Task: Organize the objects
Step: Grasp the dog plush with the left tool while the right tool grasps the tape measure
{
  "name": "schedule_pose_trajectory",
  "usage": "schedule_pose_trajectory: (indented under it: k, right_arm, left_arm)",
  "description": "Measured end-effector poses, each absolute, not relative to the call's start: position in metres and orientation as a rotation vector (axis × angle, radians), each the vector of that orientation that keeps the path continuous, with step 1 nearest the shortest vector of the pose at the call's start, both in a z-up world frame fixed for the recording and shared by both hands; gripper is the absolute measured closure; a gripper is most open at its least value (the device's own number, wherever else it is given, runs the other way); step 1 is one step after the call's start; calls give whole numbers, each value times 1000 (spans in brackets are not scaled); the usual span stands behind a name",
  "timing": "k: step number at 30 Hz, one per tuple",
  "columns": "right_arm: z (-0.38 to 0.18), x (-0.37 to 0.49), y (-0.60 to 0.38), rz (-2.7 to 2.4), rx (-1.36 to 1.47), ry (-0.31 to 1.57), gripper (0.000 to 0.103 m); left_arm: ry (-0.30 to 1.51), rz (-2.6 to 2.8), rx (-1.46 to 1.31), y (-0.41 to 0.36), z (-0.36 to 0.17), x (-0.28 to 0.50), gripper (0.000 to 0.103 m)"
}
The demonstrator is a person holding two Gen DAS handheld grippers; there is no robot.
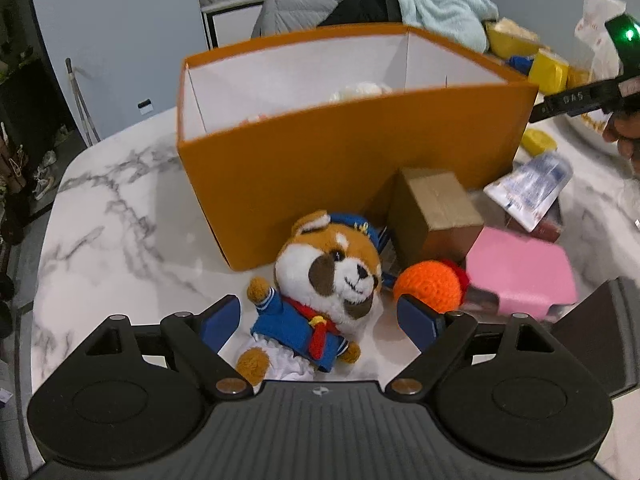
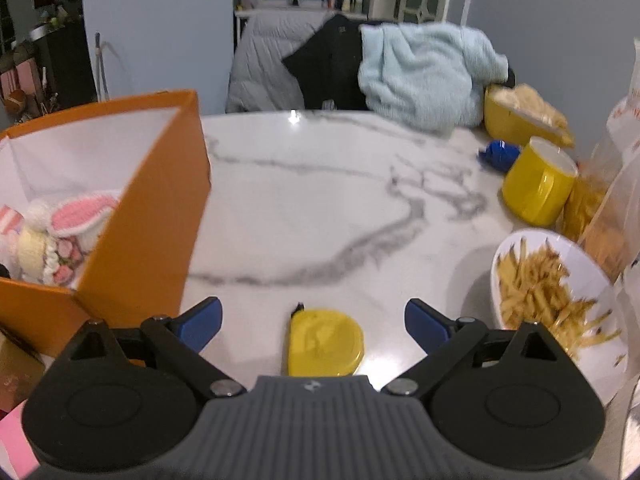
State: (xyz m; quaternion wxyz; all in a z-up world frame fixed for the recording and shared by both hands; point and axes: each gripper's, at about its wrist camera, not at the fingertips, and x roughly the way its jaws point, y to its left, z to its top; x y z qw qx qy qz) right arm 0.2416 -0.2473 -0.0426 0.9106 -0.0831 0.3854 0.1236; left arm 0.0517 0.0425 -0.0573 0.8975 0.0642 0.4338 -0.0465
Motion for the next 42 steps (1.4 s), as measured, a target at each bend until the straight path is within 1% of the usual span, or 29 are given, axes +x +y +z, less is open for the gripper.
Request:
schedule_pose_trajectory:
  k: [2, 4, 7, 8, 9, 11, 13, 15, 22, 28, 29, 32, 33, 34, 42]
  right_arm:
    - [-49, 245, -247, 246, -163, 818, 6]
    - [-54, 248, -247, 238, -170, 837, 8]
    - [-61, 254, -250, 217, -170, 859, 11]
    - [-63, 256, -252, 212, -164, 869, 12]
    - [-66, 259, -253, 208, -157, 882, 15]
    - [-72, 264, -258, 204, -134, 914, 19]
    - [-77, 266, -261, 205, -113, 940, 26]
    - [-80, 269, -262, 206, -105, 949, 29]
    - [-82, 273, -260, 211, -107, 939, 28]
    - [-82, 276, -254, 215, -119, 937, 30]
    - [-82, 275, -253, 216, -120, 937, 31]
    - [-80, 274, -252, 228, -129, 932, 39]
    - [-80, 274, -252, 231, -131, 929, 47]
    - [-79, 273, -251, 232, -137, 927, 51]
    - [-76, 272, -253, 245, -137, 946, 51]
  left_arm:
    - [907, -91, 132, 42, -63, 55, 2]
    - [914, -83, 134, 42, -67, 58, 2]
    - [925, -81, 144, 40, -71, 62, 6]
    - [928, -84, 147, 39, -72, 62, 8]
    - [930, -86, 150, 39, -73, 63, 10]
    - [930, -84, 160, 37, -75, 64, 10]
    - [930, -84, 171, 36, -77, 64, 10]
    - [931, -83, 180, 35, -79, 64, 10]
    - [913, -95, 184, 37, -83, 65, 9]
    - [944, -83, 37, 55, -84, 71, 10]
    - [947, -86, 37, 55, -84, 71, 11]
    - [952, -94, 68, 51, -82, 71, 16]
    - [950, -98, 74, 51, -81, 71, 18]
    - [950, -101, 75, 50, -80, 71, 19]
    - [945, -115, 33, 55, -70, 68, 25]
